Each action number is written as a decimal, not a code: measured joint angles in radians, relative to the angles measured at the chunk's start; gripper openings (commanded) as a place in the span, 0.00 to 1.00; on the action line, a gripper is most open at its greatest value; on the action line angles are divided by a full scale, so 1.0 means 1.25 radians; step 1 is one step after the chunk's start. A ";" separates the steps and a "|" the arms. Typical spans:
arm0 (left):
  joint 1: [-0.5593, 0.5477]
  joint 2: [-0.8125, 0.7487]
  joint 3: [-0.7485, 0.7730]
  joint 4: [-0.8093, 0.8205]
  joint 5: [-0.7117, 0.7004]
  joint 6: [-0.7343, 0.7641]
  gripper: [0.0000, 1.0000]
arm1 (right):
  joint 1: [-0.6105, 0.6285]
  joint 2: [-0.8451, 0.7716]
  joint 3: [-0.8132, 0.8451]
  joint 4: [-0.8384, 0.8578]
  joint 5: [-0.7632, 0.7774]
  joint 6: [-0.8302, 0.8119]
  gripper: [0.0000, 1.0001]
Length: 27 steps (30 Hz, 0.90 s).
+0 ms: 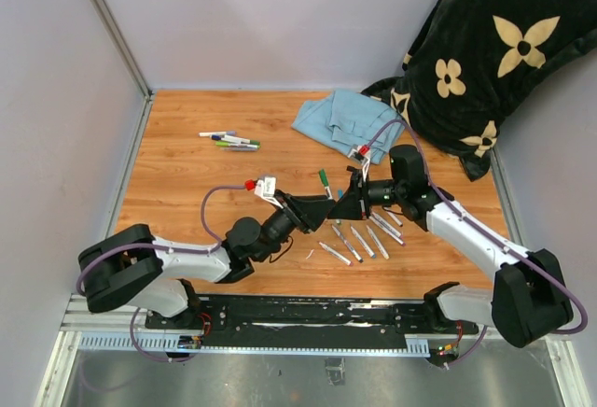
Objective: Open the pen caps
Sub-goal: Pick up the pen from the center of the board.
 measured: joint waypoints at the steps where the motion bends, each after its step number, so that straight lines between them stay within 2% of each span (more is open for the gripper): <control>1: 0.000 -0.011 -0.005 0.000 0.003 0.006 0.62 | 0.000 0.003 0.005 -0.010 -0.001 -0.007 0.01; 6: -0.002 -0.116 -0.060 -0.003 0.015 0.049 0.89 | -0.002 0.016 0.027 -0.049 -0.052 -0.067 0.01; 7: -0.001 -0.136 -0.067 -0.009 0.017 0.058 0.92 | -0.002 0.018 0.031 -0.059 -0.066 -0.081 0.01; 10: 0.021 -0.201 -0.076 -0.044 0.056 0.080 0.94 | -0.004 0.025 0.039 -0.081 -0.099 -0.114 0.01; 13: 0.076 -0.240 -0.076 -0.077 0.142 0.085 0.94 | -0.004 0.030 0.044 -0.096 -0.127 -0.140 0.01; 20: 0.181 -0.254 -0.090 -0.085 0.326 0.048 0.95 | -0.013 0.033 0.045 -0.121 -0.150 -0.176 0.01; 27: 0.264 -0.281 -0.125 -0.063 0.417 0.004 0.99 | -0.020 0.041 0.045 -0.131 -0.162 -0.191 0.02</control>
